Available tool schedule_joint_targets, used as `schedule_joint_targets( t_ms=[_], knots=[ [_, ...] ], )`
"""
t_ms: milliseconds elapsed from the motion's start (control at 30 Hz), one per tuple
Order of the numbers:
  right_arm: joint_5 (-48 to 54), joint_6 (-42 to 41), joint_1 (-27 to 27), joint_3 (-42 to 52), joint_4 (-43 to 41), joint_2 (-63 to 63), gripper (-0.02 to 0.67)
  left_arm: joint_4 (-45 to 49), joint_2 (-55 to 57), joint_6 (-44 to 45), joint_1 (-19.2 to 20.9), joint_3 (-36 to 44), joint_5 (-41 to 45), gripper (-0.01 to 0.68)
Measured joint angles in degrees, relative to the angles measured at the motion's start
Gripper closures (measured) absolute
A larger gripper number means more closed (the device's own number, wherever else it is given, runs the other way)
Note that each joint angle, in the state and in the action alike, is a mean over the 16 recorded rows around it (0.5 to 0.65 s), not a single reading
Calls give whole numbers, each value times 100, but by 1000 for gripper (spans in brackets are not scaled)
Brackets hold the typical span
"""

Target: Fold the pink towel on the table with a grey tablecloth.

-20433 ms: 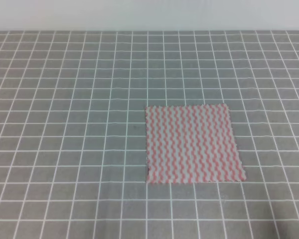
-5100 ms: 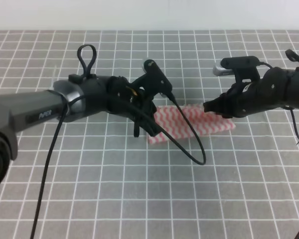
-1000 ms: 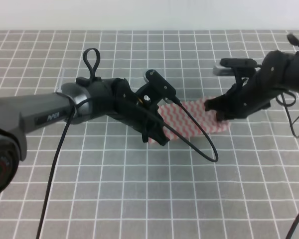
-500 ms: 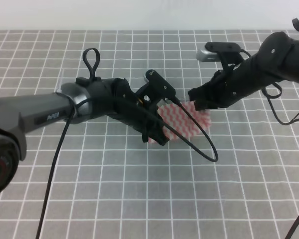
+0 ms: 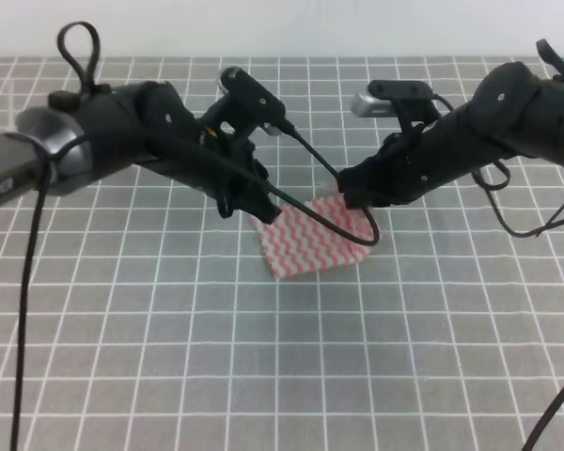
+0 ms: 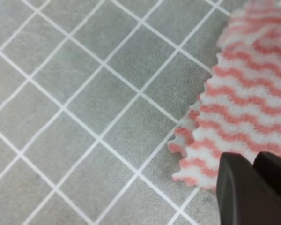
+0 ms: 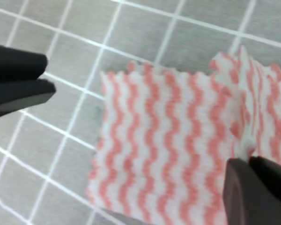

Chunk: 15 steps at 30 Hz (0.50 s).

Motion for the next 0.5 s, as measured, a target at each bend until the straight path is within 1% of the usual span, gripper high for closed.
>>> schedule_joint_targets(
  t_ms=[500],
  knots=[
    [-292,-357,352,0,618,100,663,44,-540,-61,132,-1,137,616]
  ],
)
